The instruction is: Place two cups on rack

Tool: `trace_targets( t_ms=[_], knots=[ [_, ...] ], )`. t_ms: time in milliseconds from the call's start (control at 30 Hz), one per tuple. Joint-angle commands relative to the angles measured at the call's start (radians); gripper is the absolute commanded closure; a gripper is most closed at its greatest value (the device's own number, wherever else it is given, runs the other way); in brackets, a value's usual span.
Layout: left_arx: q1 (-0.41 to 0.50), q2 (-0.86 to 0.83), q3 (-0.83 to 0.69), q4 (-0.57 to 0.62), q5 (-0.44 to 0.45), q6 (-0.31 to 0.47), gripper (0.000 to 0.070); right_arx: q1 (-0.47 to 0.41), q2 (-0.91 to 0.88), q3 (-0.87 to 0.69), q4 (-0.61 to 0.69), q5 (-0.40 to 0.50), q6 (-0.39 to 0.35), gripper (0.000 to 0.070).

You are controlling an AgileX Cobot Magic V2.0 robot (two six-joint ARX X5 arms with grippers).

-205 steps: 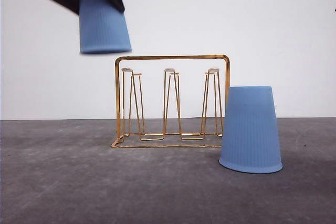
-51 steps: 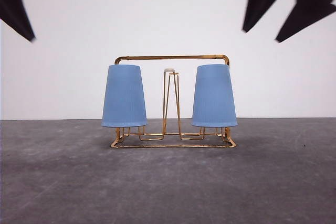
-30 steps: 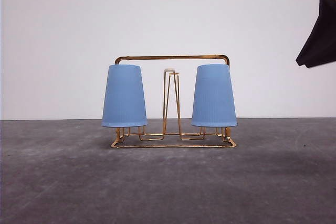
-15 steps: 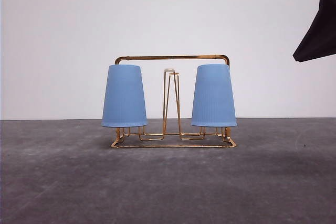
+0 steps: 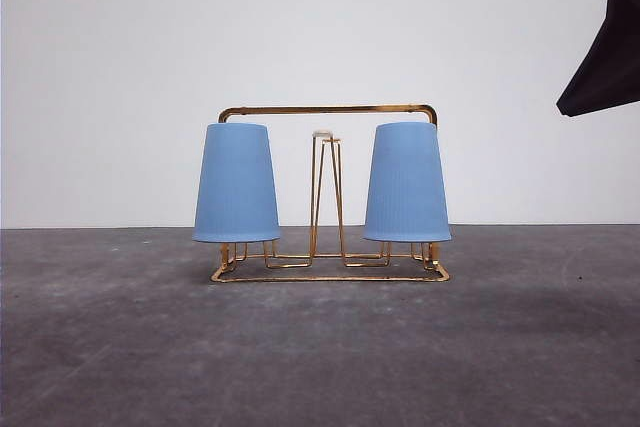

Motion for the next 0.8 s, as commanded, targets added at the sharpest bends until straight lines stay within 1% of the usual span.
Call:
trace_targets(
  t_ms=[0,100,167,767],
  knots=[
    [0.010,-0.036,-0.030,0.019,-0.015,0.010,0.0700,0.004,0.004,0.012,0.010,-0.001,-0.007,0.0682],
    [0.026,-0.051,-0.092,0.064,-0.039,0.010,0.0700,0.004,0.004,0.012,0.010,0.000,-0.008,0.0681],
    [0.026,-0.051,-0.110,0.069,-0.047,0.010,0.0700,0.004,0.004,0.012,0.011,-0.001,-0.007,0.0682],
    [0.026,-0.051,-0.109,0.071,-0.052,0.010,0.0700,0.004,0.004,0.012,0.089,-0.003,-0.008,0.0681]
  ],
)
